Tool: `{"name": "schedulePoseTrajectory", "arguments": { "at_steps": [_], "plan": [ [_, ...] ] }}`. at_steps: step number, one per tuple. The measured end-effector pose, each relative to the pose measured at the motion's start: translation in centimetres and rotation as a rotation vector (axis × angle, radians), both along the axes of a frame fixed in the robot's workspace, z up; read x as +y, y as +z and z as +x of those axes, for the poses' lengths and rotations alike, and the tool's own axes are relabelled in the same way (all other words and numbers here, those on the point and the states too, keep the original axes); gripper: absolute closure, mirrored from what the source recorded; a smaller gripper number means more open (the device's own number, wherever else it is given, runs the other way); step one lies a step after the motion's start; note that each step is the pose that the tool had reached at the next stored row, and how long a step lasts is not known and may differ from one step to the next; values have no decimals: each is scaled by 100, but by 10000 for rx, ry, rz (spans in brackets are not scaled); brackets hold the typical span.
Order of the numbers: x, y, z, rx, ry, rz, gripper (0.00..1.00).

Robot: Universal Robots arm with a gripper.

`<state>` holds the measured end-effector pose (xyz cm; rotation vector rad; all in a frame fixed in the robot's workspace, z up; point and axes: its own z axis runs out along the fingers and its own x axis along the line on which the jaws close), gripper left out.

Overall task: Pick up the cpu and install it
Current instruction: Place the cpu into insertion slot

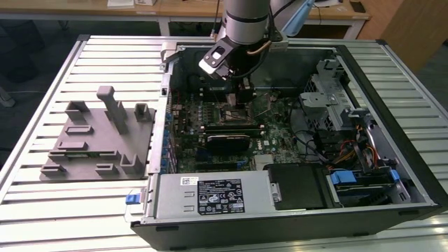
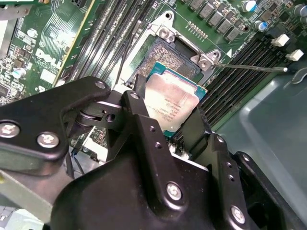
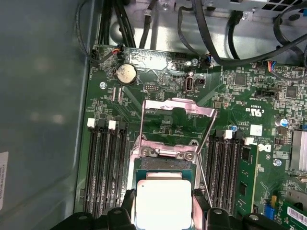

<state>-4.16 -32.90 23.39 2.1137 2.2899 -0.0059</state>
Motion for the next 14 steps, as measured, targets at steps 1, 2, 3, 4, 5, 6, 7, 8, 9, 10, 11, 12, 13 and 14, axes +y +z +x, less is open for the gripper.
{"name": "schedulePoseTrajectory", "arguments": {
  "at_steps": [1, 2, 3, 4, 5, 6, 7, 8, 9, 10, 11, 12, 13, 14],
  "plan": [
    [0, -9, 0, -5, -14, 0, 45],
    [0, -17, 0, -9, -28, 1, 45],
    [0, -24, 0, -12, -38, 1, 45],
    [0, -30, 0, -13, -47, 0, 45],
    [0, -36, 0, -14, -55, 0, 45],
    [0, -42, 0, -16, -64, 0, 45],
    [0, -49, 0, -17, -72, 0, 45],
    [0, -56, 0, -19, -80, 0, 45],
    [0, -64, 0, -21, -88, 0, 45],
    [0, -73, 0, -23, -96, 0, 45],
    [0, -82, 0, -25, -105, 0, 45],
    [0, -89, 0, -26, -112, 0, 45],
    [0, -94, 0, -27, -117, 0, 45],
    [0, -97, 0, -27, -121, 0, 45]
  ]
}}
